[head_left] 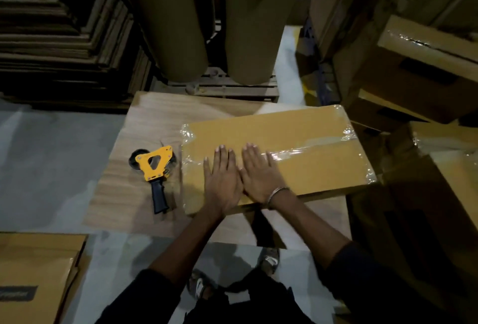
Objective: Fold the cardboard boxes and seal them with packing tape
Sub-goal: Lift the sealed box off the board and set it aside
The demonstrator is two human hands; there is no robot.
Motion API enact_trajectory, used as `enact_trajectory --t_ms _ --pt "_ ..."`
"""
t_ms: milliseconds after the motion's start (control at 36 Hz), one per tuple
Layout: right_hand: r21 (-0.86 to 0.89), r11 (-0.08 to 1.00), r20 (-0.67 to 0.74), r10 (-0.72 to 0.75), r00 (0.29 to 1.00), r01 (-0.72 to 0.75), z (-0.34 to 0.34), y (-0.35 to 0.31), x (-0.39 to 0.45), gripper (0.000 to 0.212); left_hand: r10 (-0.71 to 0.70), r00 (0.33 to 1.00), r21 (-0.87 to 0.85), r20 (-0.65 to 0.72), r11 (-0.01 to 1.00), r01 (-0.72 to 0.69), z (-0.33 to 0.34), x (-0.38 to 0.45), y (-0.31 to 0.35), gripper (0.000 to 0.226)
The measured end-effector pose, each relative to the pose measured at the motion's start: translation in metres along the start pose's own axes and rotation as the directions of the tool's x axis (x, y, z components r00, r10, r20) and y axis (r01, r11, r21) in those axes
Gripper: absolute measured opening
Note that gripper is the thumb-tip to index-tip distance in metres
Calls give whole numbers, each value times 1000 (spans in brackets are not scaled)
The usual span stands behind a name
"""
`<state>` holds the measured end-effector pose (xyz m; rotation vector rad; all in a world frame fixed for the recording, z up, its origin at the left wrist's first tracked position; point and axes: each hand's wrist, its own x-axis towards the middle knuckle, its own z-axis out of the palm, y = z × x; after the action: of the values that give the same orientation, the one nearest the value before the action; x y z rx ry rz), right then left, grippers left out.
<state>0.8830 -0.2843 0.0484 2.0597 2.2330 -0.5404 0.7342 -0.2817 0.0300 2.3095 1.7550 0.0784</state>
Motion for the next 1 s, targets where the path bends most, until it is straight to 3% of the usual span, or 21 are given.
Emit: enact_trajectory --t_ms 111,333,472,528,583,667,833,1000 --pt "15 1000 -15 -11 1000 12 -6 53 -6 68 -29 993 20 -117 999 31 12 5 14 61" --pt "-27 927 -150 366 919 -374 -47 229 -14 74 -78 984 105 -157 990 96 16 11 19 69" --pt "58 943 -168 334 928 -329 -53 245 -8 78 -213 964 46 -158 974 223 28 27 64 64" --pt "108 937 -172 347 922 -332 -53 246 -8 77 -134 982 39 -137 989 140 33 40 97 63" --pt "148 918 -162 390 906 -369 -53 247 -4 77 40 994 34 -99 999 -37 38 52 139 64" --pt "209 878 -135 462 877 -431 -61 249 13 76 193 981 37 -28 981 -192 44 59 188 67" --pt "349 823 -135 517 845 -448 -96 274 90 65 189 982 39 -25 981 -188 43 60 192 67" --pt "476 774 -58 501 863 -418 -106 296 117 59 151 988 47 -18 988 -150 41 59 198 67"
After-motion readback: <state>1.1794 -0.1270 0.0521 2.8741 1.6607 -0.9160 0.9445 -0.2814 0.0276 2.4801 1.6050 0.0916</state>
